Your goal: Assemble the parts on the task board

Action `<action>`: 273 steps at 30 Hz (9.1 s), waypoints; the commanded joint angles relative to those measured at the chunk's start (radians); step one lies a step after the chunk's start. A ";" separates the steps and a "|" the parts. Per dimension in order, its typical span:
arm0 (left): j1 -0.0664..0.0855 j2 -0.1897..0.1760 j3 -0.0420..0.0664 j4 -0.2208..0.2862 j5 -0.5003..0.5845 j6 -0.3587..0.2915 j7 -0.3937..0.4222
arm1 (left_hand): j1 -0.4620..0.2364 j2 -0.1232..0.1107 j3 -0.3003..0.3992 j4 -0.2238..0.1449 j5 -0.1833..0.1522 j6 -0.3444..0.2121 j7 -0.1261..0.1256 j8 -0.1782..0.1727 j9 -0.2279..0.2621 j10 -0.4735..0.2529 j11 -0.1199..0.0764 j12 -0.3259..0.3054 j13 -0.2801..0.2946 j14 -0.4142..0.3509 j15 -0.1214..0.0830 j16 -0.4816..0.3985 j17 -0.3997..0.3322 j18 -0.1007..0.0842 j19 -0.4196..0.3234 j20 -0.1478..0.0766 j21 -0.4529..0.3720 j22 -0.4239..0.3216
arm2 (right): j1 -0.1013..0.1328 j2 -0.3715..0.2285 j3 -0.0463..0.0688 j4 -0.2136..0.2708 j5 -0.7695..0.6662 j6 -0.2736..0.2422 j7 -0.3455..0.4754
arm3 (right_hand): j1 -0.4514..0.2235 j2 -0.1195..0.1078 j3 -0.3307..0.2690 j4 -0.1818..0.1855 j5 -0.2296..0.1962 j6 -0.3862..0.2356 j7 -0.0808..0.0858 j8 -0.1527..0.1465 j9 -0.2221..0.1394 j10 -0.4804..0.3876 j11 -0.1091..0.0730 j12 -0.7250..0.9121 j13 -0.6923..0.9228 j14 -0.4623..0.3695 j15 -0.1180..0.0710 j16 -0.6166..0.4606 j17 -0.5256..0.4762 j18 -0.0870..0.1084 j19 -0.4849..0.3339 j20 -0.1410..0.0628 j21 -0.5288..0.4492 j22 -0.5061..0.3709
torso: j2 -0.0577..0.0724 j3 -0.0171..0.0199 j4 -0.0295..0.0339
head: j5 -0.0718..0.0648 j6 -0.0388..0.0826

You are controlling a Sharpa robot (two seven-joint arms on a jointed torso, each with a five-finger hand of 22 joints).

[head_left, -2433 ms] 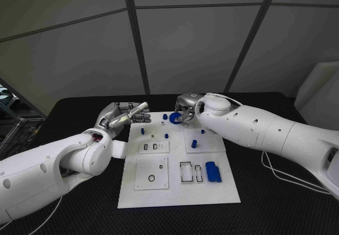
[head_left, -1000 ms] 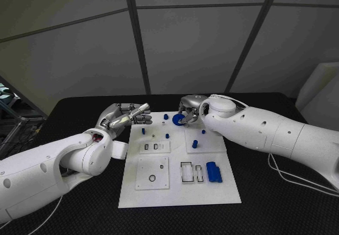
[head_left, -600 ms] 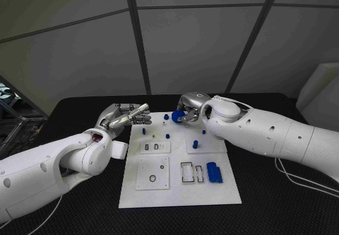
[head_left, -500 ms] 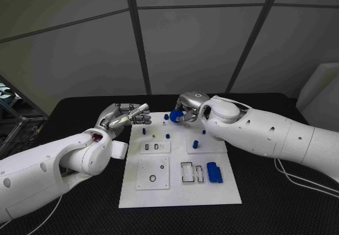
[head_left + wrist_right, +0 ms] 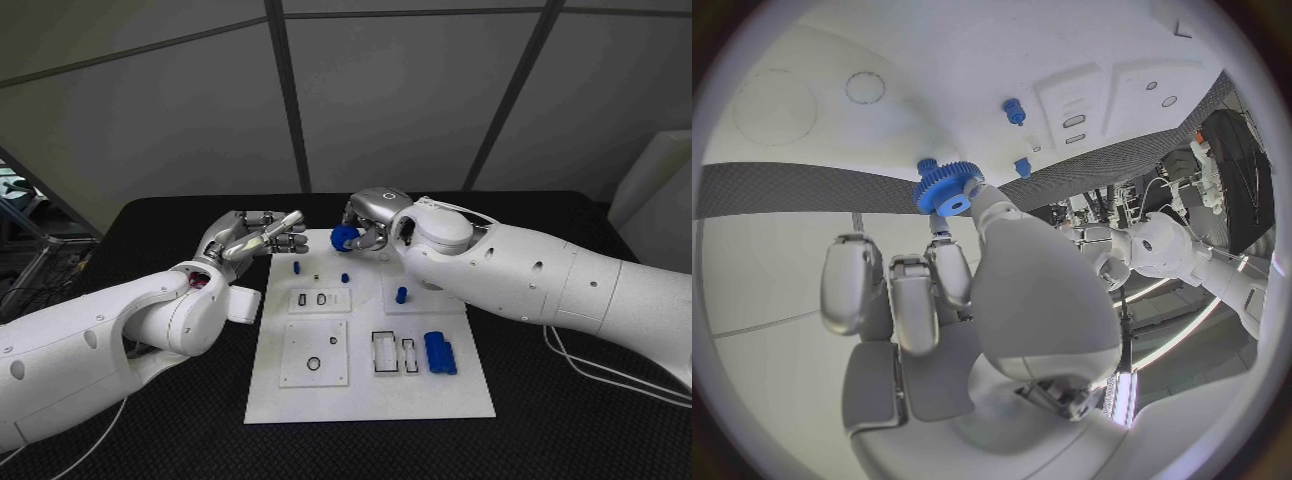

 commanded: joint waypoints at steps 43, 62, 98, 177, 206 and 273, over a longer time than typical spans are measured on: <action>0.003 0.007 0.001 -0.004 -0.001 0.007 0.004 | 0.006 0.010 0.001 -0.008 -0.005 -0.002 0.001 -0.005 -0.001 -0.005 0.003 -0.006 0.001 -0.006 0.005 -0.004 0.002 0.012 0.003 0.004 -0.004 -0.001 | -0.008 0.075 -0.031 -0.106 0.085 0.084 0.046 | -0.106 -0.014 -0.001 0.070 -0.008 -0.081 0.015 -0.035 -0.016 -0.016 0.018 -0.021 -0.005 0.088 0.008 0.004 0.183 -0.011 -0.007 0.013 -0.007 -0.016 | 0.001 0.0017 -0.0030 | 0.011 -0.010; 0.003 0.001 0.001 -0.017 -0.001 0.010 0.005 | 0.006 0.010 -0.001 -0.009 -0.005 -0.002 0.001 -0.005 -0.001 -0.006 0.003 -0.007 0.001 -0.006 0.005 -0.005 0.003 0.012 0.002 0.004 -0.004 -0.002 | -0.006 -0.118 -0.028 0.048 0.269 -0.127 0.179 | -0.085 -0.020 0.019 0.080 0.007 -0.061 0.011 -0.030 -0.012 -0.004 0.015 0.005 0.017 0.086 0.006 0.000 0.177 -0.008 -0.015 0.012 -0.014 -0.027 | -0.003 0.0037 -0.0121 | 0.003 0.005; -0.001 0.013 0.001 -0.038 -0.001 0.020 0.009 | 0.006 0.010 -0.001 -0.009 -0.005 -0.002 0.001 -0.005 -0.001 -0.005 0.003 -0.007 0.001 -0.006 0.005 -0.006 0.003 0.012 0.002 0.004 -0.004 -0.002 | -0.003 -0.341 -0.029 -0.032 0.517 0.021 0.390 | 0.032 -0.047 -0.015 -0.009 0.011 -0.082 0.011 -0.041 -0.019 -0.044 0.013 -0.050 -0.026 0.076 0.003 -0.020 0.139 0.006 -0.067 0.007 -0.062 -0.098 | -0.007 0.0073 -0.0368 | -0.013 0.017; -0.005 0.021 0.001 -0.054 -0.001 0.018 0.005 | 0.008 0.010 -0.003 -0.012 -0.005 -0.002 0.000 -0.005 -0.001 -0.005 0.002 -0.006 0.002 -0.006 0.005 -0.007 0.005 0.012 0.002 0.005 -0.005 -0.003 | -0.026 -0.273 -0.030 -0.134 0.456 0.102 0.335 | 0.034 0.001 -0.035 -0.004 0.001 0.013 0.002 0.007 -0.002 -0.012 0.005 -0.003 0.010 0.087 -0.002 -0.001 0.179 -0.002 -0.035 0.005 -0.038 -0.055 | -0.010 0.0067 -0.0358 | -0.008 -0.013; -0.008 0.019 0.001 -0.056 -0.001 0.016 0.004 | 0.008 0.010 -0.003 -0.012 -0.005 -0.002 0.000 -0.005 -0.001 -0.005 0.002 -0.006 0.002 -0.006 0.005 -0.007 0.005 0.012 0.002 0.005 -0.005 -0.003 | -0.026 -0.298 -0.029 -0.054 0.480 -0.067 0.319 | 0.066 0.066 0.010 -0.022 -0.047 0.121 -0.044 0.059 0.014 -0.004 -0.035 0.001 0.015 0.087 -0.037 -0.001 0.180 -0.008 -0.017 -0.027 -0.023 -0.028 | -0.012 0.0062 -0.0382 | -0.005 -0.014; -0.005 0.039 0.001 -0.115 -0.001 0.014 0.008 | 0.009 0.012 -0.004 -0.014 -0.005 -0.002 0.000 -0.005 0.000 -0.005 0.002 -0.007 0.002 -0.007 0.005 -0.008 0.006 0.012 0.001 0.005 -0.006 -0.003 | -0.121 -0.023 -0.063 0.155 0.139 -0.041 0.030 | 0.031 0.043 0.018 -0.014 -0.013 0.110 -0.037 0.044 0.007 -0.023 -0.030 -0.043 -0.018 0.086 -0.034 -0.004 0.178 -0.007 -0.019 -0.026 -0.026 -0.031 | -0.027 -0.0016 -0.0395 | 0.072 -0.050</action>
